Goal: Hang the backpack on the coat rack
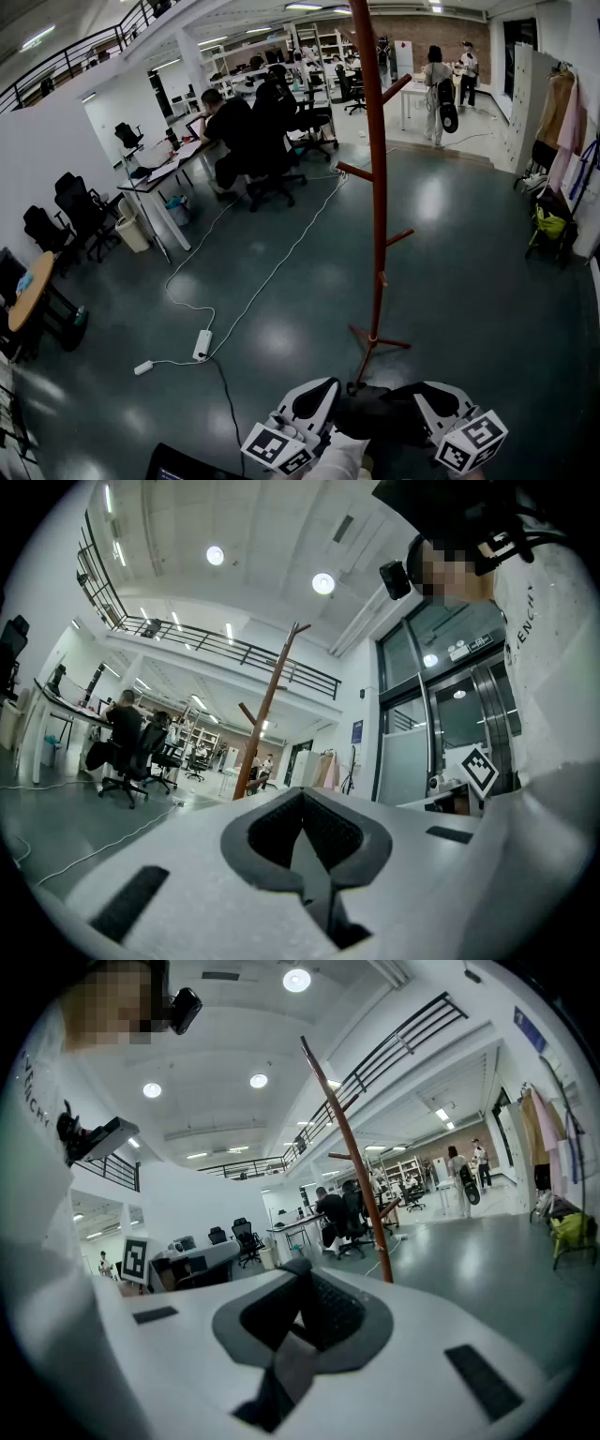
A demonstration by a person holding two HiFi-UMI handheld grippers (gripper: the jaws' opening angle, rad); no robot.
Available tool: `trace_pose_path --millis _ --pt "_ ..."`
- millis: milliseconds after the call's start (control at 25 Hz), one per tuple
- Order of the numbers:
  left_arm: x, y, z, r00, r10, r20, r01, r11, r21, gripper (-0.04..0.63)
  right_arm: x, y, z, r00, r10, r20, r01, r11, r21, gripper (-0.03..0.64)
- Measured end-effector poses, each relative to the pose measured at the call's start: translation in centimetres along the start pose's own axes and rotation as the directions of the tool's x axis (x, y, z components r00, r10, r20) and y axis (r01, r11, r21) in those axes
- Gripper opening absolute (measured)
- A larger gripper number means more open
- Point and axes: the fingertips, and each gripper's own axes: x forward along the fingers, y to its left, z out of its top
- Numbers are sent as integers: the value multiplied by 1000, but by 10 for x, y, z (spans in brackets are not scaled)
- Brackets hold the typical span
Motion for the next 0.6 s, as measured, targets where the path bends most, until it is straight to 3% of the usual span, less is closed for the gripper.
trace_pose_path --millis 600 --pt "154 88 10 997 -76 6 76 997 -27 11 112 -85 44 999 1 -52 0 1000 10 40"
